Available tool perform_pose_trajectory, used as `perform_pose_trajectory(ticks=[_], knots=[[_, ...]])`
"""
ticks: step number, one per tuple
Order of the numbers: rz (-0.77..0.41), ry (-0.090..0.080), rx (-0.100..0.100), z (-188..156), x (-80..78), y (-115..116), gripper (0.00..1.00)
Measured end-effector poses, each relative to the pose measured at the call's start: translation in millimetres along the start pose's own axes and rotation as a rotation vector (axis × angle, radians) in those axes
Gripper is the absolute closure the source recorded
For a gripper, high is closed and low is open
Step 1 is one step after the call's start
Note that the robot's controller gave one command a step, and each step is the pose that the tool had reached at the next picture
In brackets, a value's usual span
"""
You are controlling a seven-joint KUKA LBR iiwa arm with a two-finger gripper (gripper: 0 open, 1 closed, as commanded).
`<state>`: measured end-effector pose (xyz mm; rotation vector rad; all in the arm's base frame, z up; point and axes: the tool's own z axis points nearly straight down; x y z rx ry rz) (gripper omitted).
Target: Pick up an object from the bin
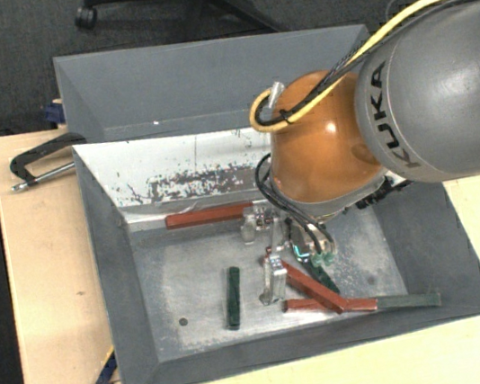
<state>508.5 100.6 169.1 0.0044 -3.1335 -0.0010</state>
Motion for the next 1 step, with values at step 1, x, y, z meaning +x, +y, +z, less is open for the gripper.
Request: perform_pose_trajectory(ticks=[1], knots=[[0.002,-0.009,-0.001,-4.5,-2.0,-0.5,0.0]])
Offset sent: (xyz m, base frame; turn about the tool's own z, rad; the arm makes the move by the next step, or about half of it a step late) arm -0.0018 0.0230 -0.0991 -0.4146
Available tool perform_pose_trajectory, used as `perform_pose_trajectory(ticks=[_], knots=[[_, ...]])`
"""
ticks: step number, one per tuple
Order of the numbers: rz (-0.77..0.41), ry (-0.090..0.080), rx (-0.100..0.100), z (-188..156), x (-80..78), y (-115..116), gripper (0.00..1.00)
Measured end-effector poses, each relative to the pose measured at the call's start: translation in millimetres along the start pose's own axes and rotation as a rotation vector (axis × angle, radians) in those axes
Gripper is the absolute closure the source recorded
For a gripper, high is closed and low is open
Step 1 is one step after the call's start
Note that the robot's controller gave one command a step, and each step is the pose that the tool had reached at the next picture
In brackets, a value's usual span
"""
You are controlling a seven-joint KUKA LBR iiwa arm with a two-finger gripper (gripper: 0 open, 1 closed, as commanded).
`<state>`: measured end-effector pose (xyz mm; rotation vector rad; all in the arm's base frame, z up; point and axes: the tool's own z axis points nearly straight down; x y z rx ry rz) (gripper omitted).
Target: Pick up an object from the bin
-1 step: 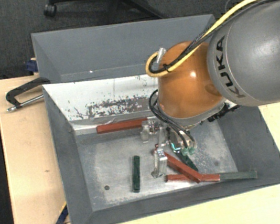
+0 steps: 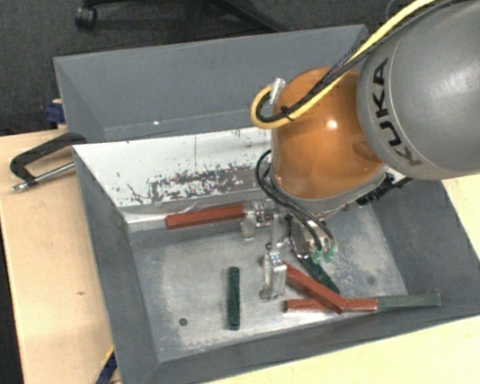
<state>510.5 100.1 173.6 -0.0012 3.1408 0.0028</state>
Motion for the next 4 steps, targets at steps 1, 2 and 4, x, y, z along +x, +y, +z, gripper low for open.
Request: perform_pose_trajectory(ticks=[1,2,4], knots=[[-0.168,-0.008,0.001,37.5,-0.9,9.5,0.0],[-0.458,0.003,0.001,68.5,6.6,26.6,0.0],[-0.751,0.001,0.0,97.5,5.0,50.0,0.0]])
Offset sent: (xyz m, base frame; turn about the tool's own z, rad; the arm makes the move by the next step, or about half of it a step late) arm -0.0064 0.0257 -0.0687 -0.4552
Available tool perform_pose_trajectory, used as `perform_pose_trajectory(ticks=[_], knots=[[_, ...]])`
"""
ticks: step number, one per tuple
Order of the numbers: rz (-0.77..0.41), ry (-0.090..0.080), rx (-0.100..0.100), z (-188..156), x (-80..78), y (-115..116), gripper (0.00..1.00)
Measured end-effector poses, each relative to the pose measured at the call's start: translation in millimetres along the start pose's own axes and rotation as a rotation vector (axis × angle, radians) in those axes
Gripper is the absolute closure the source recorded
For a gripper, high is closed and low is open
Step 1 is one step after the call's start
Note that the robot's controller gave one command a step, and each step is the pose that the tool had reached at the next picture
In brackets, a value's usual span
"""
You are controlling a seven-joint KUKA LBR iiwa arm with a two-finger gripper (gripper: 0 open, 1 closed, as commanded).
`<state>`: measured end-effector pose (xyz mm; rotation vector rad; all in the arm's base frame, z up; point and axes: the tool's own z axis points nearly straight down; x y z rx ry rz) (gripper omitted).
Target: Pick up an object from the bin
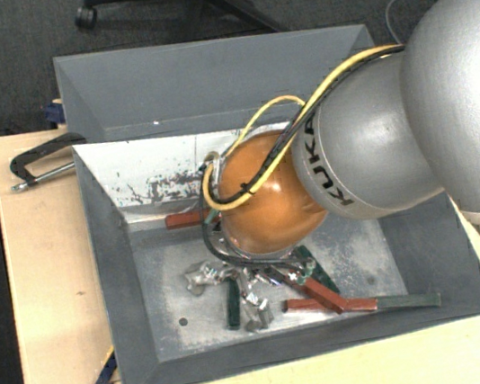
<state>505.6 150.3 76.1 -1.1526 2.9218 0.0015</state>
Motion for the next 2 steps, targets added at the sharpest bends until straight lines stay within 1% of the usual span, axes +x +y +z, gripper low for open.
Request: perform_pose_trajectory(ticks=[1,2], knots=[[-0.195,-0.004,0.001,5.4,-4.3,-1.7,1.0],[-0.195,-0.003,0.001,5.4,-4.3,-1.7,1.0]])
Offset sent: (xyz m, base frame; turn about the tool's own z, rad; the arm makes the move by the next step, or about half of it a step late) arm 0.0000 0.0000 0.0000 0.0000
